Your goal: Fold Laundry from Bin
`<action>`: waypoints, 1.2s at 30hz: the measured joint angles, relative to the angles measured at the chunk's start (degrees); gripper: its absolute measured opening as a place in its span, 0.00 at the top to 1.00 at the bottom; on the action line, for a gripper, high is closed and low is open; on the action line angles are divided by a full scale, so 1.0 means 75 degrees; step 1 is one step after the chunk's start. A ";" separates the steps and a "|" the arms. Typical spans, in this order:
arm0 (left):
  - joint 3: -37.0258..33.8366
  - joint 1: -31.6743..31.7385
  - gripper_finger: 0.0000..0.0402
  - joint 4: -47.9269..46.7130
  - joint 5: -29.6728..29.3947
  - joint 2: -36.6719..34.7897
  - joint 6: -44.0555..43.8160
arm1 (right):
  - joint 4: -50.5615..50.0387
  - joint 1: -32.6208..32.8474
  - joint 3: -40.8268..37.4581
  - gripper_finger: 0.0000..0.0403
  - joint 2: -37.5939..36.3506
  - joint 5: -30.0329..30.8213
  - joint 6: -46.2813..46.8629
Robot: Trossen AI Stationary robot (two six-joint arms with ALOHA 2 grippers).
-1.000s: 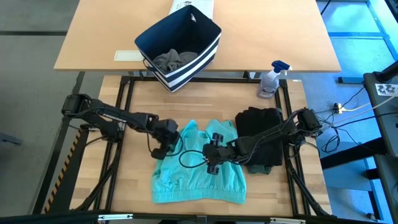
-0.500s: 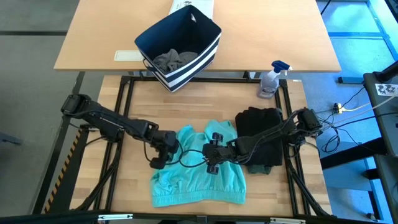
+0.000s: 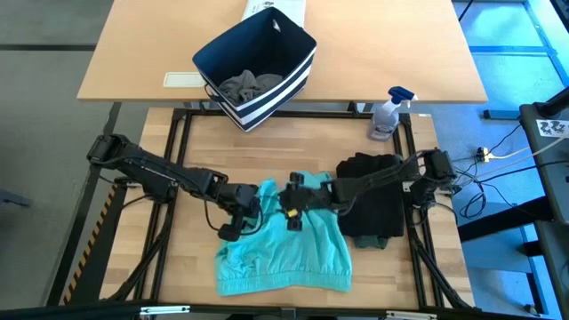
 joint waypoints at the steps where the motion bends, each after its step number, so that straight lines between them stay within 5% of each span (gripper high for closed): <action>1: 0.0000 -0.0024 0.59 0.0002 0.0022 0.0000 0.0000 | -0.0010 -0.0204 0.0000 0.44 0.0000 -0.0227 -0.0204; 12: 0.0003 -0.0222 0.59 0.0190 0.0027 -0.0006 -0.0028 | 0.0832 -0.2133 0.0000 0.44 0.0602 -0.2916 -0.1788; 20: 0.0003 -0.0214 0.59 0.0241 -0.0038 -0.0009 -0.0020 | 0.0742 -0.2582 0.0691 0.44 0.1116 -0.4257 -0.2454; 36: 0.0003 -0.0214 0.59 0.0324 -0.0050 -0.0009 -0.0229 | -0.1844 -0.2456 0.2895 0.44 0.2584 -0.5342 -0.3815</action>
